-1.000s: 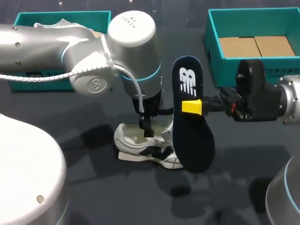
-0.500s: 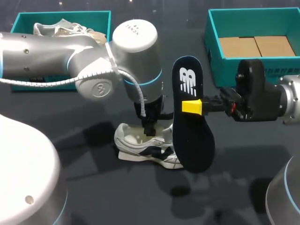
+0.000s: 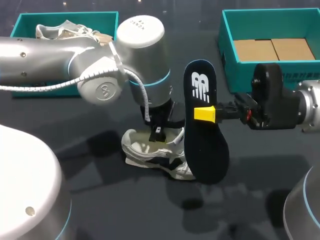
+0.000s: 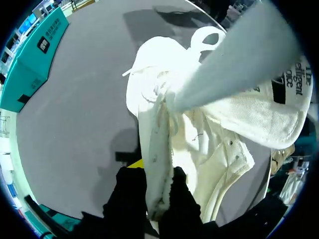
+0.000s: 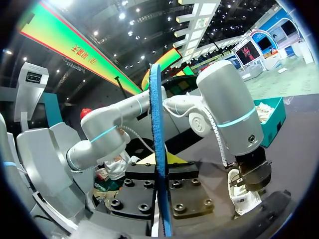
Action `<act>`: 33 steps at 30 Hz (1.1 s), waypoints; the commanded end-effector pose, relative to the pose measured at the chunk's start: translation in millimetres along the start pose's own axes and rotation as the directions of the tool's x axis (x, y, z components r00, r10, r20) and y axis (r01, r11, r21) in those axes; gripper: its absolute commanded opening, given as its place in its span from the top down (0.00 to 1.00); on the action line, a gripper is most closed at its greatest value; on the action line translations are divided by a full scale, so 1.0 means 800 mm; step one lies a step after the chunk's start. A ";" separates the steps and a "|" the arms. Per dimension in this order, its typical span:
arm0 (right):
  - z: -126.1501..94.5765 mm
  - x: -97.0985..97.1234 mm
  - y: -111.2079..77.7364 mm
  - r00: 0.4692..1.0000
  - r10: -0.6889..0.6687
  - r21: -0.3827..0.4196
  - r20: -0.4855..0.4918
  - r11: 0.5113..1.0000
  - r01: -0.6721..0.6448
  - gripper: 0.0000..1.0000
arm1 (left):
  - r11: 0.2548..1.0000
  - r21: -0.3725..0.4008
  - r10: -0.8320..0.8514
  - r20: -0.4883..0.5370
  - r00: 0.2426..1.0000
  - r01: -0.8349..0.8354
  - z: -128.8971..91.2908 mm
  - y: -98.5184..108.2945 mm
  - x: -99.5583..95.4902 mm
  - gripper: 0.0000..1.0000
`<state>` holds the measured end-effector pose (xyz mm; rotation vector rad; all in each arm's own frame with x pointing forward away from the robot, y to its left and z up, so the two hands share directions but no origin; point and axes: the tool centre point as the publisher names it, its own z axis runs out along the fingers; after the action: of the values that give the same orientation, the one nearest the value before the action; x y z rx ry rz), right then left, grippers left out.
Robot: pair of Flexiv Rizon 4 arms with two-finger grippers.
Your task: Take the shoe out of the shoebox, open the shoe tongue, remove and reinsert the insole, then place the shoe into the shoebox
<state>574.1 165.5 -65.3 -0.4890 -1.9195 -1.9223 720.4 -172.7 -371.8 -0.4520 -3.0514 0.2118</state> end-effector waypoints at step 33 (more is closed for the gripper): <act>0.001 0.001 -0.002 1.000 0.000 -0.001 0.003 1.000 0.000 1.00 | 0.758 -0.145 0.649 0.080 0.756 -0.636 -0.104 0.003 0.014 1.00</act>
<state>574.1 165.5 -65.3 -0.4890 -1.9195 -1.9223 728.9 -161.8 -295.5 -1.4414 -2.8572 0.1620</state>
